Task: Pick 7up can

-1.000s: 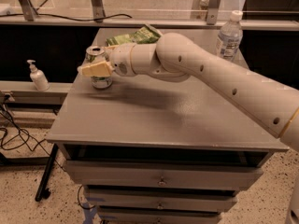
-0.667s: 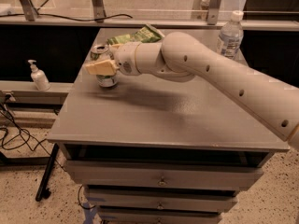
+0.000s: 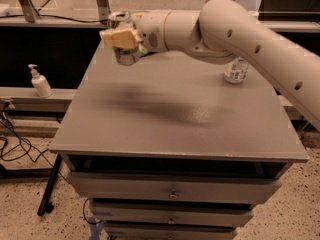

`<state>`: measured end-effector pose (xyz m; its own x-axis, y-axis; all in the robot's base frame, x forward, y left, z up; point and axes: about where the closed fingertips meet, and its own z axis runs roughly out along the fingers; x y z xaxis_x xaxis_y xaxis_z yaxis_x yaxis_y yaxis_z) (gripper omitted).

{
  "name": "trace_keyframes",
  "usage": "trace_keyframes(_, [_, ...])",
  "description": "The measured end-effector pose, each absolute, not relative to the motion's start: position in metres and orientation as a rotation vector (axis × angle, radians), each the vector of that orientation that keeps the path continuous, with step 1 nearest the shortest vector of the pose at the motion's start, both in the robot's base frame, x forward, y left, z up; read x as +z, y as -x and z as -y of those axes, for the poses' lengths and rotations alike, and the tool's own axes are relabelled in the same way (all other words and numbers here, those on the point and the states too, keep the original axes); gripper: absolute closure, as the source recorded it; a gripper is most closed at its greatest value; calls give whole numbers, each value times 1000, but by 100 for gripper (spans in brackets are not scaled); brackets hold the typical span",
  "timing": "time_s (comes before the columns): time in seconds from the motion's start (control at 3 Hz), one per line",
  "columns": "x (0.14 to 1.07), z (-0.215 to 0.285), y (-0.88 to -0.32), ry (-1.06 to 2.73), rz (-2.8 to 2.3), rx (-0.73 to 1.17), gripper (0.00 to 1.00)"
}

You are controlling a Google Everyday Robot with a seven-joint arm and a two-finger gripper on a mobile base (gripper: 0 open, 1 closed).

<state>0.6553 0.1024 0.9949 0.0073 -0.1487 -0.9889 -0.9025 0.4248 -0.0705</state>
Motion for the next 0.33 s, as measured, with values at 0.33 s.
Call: trace_keyframes(0.33, [1001,-102,-656,990,-1451,774,100])
